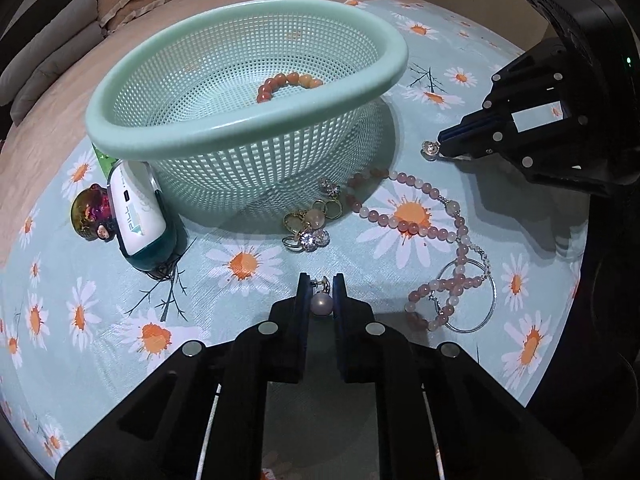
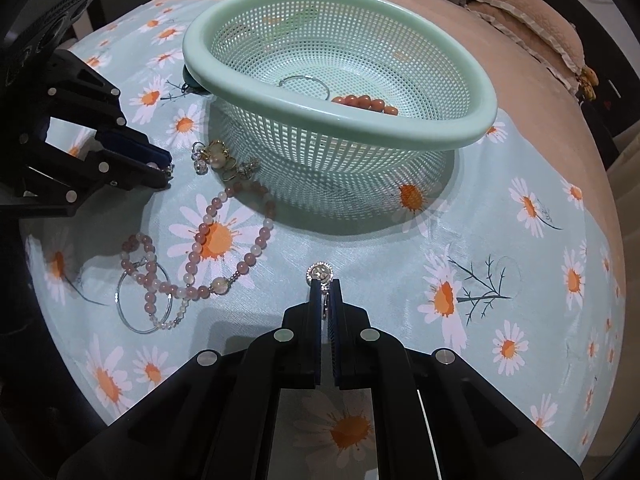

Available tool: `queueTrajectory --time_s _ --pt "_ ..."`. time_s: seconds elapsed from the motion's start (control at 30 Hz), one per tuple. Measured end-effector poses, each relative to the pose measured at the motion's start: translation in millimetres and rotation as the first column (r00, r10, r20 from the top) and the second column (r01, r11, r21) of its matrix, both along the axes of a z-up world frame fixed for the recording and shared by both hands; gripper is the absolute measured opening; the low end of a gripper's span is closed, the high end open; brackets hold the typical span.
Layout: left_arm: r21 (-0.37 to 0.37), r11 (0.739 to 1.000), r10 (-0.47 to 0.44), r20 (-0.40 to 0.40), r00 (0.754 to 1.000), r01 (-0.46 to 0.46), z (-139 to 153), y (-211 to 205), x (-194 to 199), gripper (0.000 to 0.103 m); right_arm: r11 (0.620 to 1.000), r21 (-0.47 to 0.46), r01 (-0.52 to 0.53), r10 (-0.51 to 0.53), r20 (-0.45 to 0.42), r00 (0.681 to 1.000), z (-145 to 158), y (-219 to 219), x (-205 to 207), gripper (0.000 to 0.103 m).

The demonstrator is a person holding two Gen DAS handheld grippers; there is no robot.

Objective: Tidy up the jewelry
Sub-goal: 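Carry the pearl earring and silver charm over the basket and open both grippers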

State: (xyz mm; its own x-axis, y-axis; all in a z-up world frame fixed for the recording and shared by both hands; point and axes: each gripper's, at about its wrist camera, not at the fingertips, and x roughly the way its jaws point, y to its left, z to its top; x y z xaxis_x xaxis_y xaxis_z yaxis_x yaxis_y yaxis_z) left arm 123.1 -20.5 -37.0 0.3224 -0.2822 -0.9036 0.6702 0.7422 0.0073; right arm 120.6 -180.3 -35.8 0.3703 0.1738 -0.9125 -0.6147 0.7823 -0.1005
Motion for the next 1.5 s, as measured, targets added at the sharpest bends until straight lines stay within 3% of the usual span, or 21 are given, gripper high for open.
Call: queueTrajectory --time_s 0.2,0.5,0.93,1.23,1.4,1.5 --pt "0.01 1.0 -0.009 0.0 1.0 0.009 16 2 -6 0.011 0.999 0.024 -0.027 0.026 0.014 1.0 15 -5 -9 0.004" --pt "0.03 0.996 0.085 0.038 0.996 -0.086 41 33 -2 0.011 0.994 0.102 -0.033 0.022 0.103 0.994 53 -23 -9 0.004" --pt "-0.035 0.991 0.135 0.144 0.98 -0.131 88 32 14 0.012 0.982 0.188 -0.023 -0.013 0.185 0.983 86 -27 6 0.004" --pt "-0.047 0.993 0.114 0.148 0.982 -0.108 91 24 24 0.012 0.985 0.171 0.001 -0.024 0.136 0.99 65 -31 18 0.006" --pt "-0.046 0.992 0.126 0.143 0.982 -0.121 89 29 26 0.012 0.993 0.111 0.046 -0.05 0.033 0.998 23 -32 37 0.021" --pt "-0.04 0.992 0.125 0.143 0.982 -0.121 87 29 26 0.012 0.993 0.111 0.034 -0.035 0.001 0.999 8 -30 42 0.025"
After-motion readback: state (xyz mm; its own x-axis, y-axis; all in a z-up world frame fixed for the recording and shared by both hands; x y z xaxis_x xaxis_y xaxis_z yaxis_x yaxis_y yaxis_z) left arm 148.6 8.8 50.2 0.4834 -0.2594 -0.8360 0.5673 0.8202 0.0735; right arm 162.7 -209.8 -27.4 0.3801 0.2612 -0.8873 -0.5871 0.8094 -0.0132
